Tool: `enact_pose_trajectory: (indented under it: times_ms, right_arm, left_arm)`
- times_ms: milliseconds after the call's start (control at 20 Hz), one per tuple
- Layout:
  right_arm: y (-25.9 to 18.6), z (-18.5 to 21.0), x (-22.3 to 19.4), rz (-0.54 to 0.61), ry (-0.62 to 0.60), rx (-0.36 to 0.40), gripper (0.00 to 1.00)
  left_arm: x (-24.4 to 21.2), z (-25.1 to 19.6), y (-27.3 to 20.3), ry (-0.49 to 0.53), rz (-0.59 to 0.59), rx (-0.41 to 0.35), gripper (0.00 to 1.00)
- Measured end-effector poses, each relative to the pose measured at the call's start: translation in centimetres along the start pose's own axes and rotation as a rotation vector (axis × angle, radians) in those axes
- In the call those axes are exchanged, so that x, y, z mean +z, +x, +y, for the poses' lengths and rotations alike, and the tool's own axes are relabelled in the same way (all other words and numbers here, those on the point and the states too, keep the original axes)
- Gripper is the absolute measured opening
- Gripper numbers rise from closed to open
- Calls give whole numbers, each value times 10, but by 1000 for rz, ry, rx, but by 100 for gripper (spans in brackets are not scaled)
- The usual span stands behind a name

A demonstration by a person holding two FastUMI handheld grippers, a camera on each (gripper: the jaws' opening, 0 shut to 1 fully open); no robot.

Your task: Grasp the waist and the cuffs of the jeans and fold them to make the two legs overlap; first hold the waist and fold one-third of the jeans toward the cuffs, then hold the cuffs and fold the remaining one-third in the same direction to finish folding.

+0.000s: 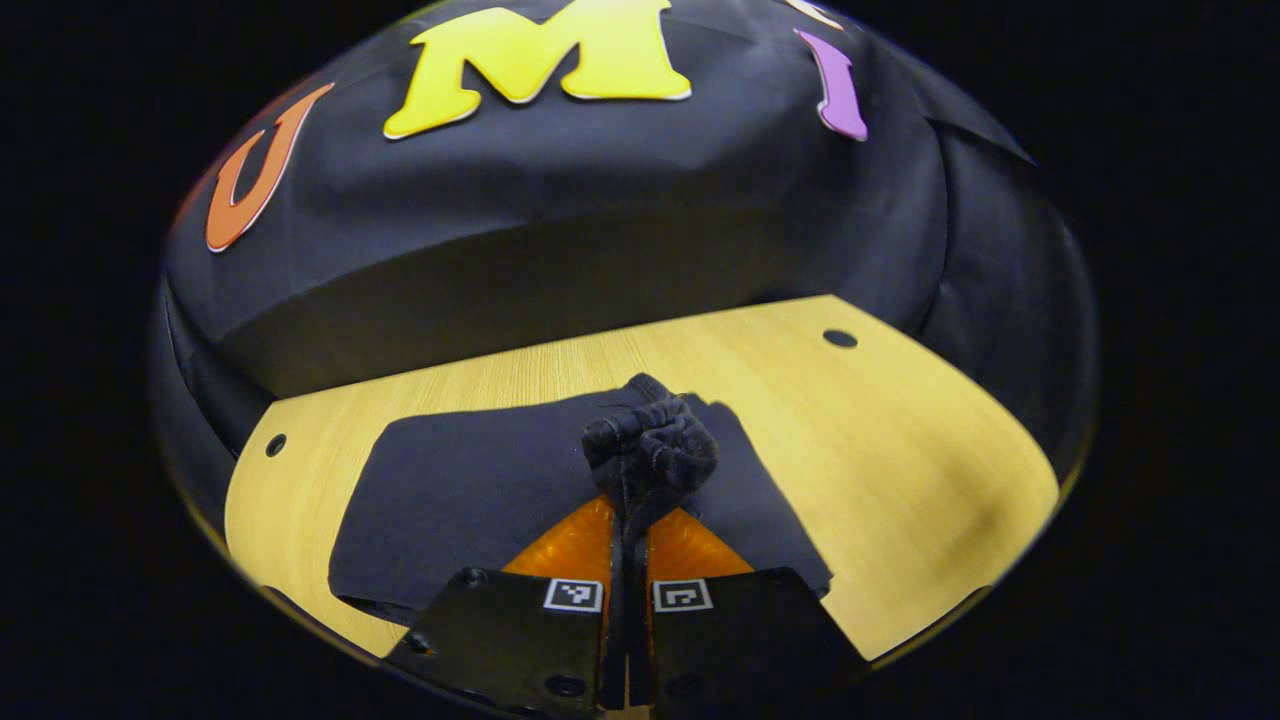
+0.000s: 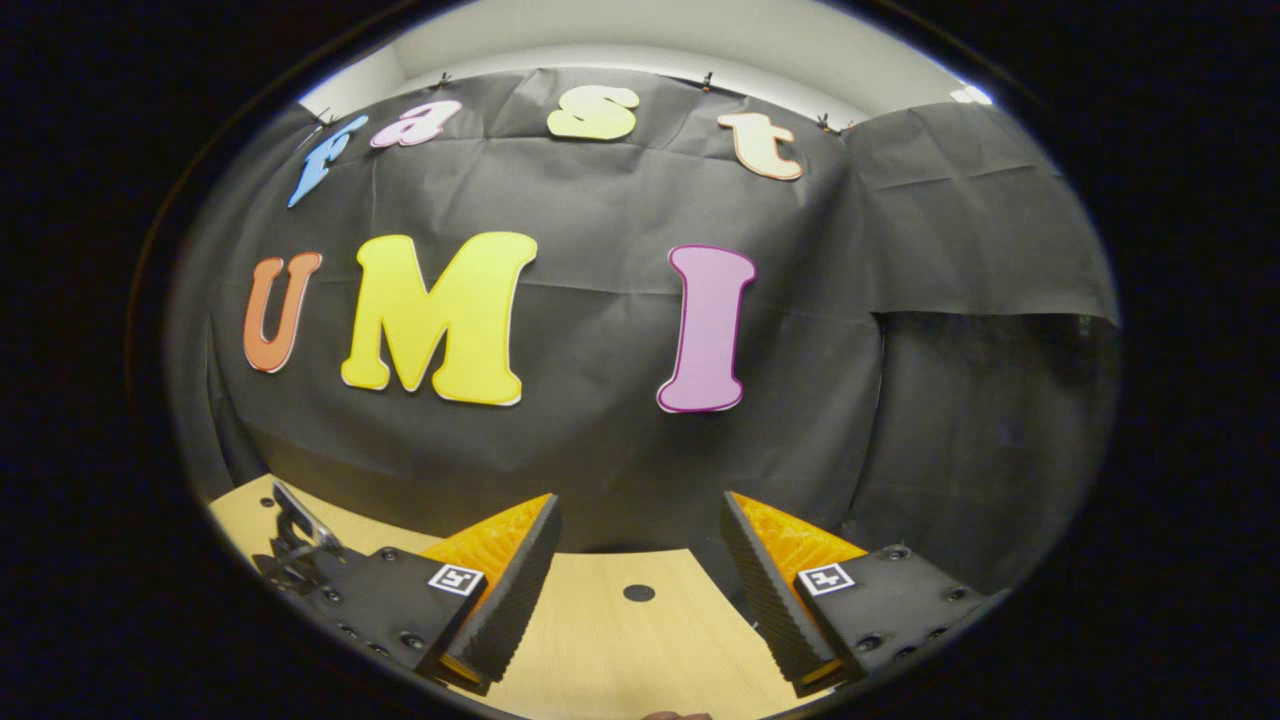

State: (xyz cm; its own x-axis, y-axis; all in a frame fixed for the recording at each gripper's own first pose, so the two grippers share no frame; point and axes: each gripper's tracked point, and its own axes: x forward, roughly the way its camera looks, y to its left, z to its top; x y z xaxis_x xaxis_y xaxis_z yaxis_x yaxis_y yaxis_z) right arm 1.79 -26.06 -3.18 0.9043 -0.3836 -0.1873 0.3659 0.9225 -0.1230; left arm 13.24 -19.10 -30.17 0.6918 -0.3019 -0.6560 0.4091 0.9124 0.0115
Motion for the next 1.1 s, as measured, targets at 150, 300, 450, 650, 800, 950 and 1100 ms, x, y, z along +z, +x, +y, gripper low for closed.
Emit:
enact_pose_trajectory:
  times_ms: [150,300,450,650,800,950,1100]
  right_arm:
    - [-1,1,-4,9,-1,7,97]
    - [2,3,-4,15,10,14,98]
    - [0,5,-5,17,8,22,97]
    - [2,11,-8,21,20,28,98]
    - [5,24,-10,18,31,42,97]
    - [9,48,-15,29,46,80,98]
    - [9,78,-14,20,36,127,98]
  left_arm:
    - [-13,-4,6,50,20,-8,22]
    - [-21,-3,9,85,51,0,54]
    - [-14,6,2,100,35,22,61]
    - [19,18,-18,65,-42,21,99]
    - [61,23,-48,30,-163,-5,99]
    - [105,25,-84,19,-282,-27,99]
    - [137,48,-123,-1,-374,-7,99]
